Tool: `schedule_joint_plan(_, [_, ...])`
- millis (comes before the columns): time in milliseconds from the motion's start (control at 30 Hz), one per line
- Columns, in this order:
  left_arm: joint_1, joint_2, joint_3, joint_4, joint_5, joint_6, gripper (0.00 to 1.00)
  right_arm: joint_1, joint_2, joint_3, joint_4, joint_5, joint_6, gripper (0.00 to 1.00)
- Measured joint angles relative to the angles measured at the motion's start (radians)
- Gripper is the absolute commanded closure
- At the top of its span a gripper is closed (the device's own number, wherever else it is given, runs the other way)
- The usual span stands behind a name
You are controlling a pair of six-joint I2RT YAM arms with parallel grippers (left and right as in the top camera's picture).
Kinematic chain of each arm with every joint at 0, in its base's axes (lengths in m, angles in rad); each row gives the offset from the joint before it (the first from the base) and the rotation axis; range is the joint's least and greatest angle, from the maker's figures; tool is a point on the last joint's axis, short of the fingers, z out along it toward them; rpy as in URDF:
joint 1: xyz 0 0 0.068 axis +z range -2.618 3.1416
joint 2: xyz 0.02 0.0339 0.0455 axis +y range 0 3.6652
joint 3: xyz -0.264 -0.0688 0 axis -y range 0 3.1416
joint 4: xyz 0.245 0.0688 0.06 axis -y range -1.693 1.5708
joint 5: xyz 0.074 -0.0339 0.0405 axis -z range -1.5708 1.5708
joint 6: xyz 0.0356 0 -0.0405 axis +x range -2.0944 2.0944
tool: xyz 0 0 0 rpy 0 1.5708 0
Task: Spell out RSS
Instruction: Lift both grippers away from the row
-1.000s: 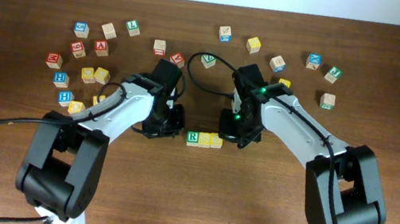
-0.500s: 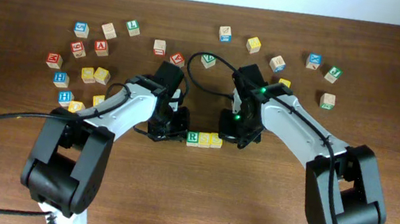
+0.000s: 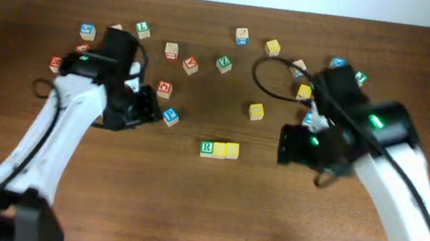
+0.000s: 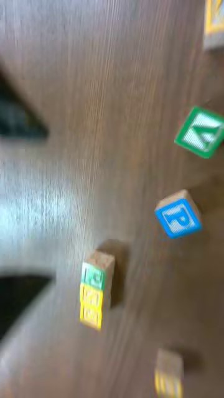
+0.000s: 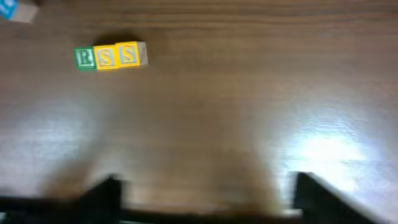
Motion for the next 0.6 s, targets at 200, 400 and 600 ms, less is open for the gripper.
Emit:
schedule_joint_plan(200, [0.017, -0.075, 0.008, -0.032, -0.004, 0.005, 0.01, 0.106, -0.51, -0.154, -0.045, 0.037, 0.071, 0.02])
schedule_joint_plan(400, [0.017, -0.075, 0.008, -0.03, -0.005, 0.004, 0.01, 0.107, -0.634, -0.19, -0.066, 0.037, 0.109, 0.02])
schedule_joint_plan(600, [0.017, -0.075, 0.008, -0.029, -0.005, 0.005, 0.01, 0.107, -0.632, -0.193, -0.129, 0.116, 0.107, 0.02])
